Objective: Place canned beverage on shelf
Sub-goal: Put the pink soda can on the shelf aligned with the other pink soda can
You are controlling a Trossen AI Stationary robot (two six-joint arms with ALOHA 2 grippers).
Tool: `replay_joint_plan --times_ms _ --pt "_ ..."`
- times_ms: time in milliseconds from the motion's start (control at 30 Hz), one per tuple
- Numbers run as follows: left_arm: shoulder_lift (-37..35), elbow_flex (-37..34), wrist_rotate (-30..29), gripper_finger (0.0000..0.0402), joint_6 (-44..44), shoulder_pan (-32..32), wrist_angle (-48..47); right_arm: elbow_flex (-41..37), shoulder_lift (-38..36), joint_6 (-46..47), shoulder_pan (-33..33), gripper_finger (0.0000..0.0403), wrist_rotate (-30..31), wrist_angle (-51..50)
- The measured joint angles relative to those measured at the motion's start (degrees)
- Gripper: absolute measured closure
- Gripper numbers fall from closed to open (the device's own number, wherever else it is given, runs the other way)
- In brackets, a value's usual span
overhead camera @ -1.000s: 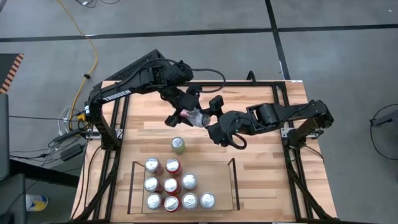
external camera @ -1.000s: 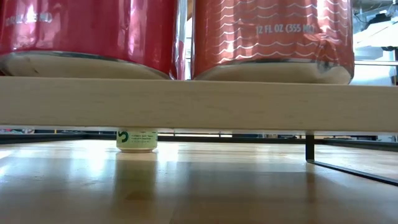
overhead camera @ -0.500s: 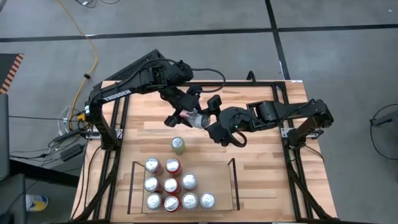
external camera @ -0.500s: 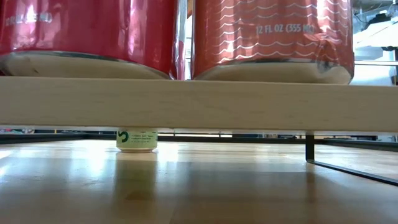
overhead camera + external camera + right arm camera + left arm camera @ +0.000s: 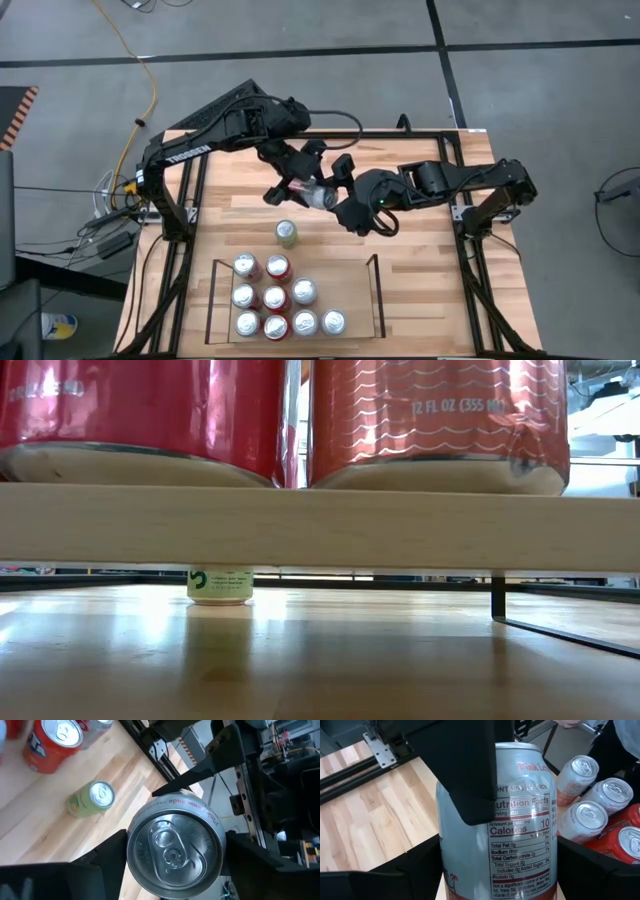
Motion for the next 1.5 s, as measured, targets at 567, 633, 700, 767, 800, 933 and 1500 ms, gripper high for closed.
replay_joint_plan --times_ms 567,633,700,767,800,933,1500 --pt "0.0 0.0 -4.5 0.01 0.7 -2.4 -0.8 -0.1 0.1 -0.7 1.1 0.0179 -0.4 -0.3" --pt "-0.2 0.0 -4.4 0.0095 -0.6 -1.8 -0.9 -0.1 0.2 -0.6 1.4 0.0179 0.3 -0.2" --pt "-0.6 0.0 -4.1 0.0087 -2.7 -0.9 -0.9 -0.1 0.1 -0.6 1.8 0.0179 1.2 0.1" --pt "-1.1 0.0 -2.7 0.0077 -5.7 0.1 -0.6 -0.1 0.1 -0.2 2.2 0.0179 1.9 0.4" --pt "-1.2 0.0 -1.9 0.0072 -6.9 0.5 -0.2 -0.1 0.2 0.2 2.3 0.0179 2.1 0.2" --pt "-2.0 0.2 -0.9 0.0055 -9.1 1.2 0.6 -0.3 0.5 1.1 2.4 0.0179 2.5 -0.6" --pt "-6.5 0.1 -15.8 0.0047 -7.2 2.0 -6.3 3.5 0.1 17.3 4.3 0.0179 4.0 -13.5"
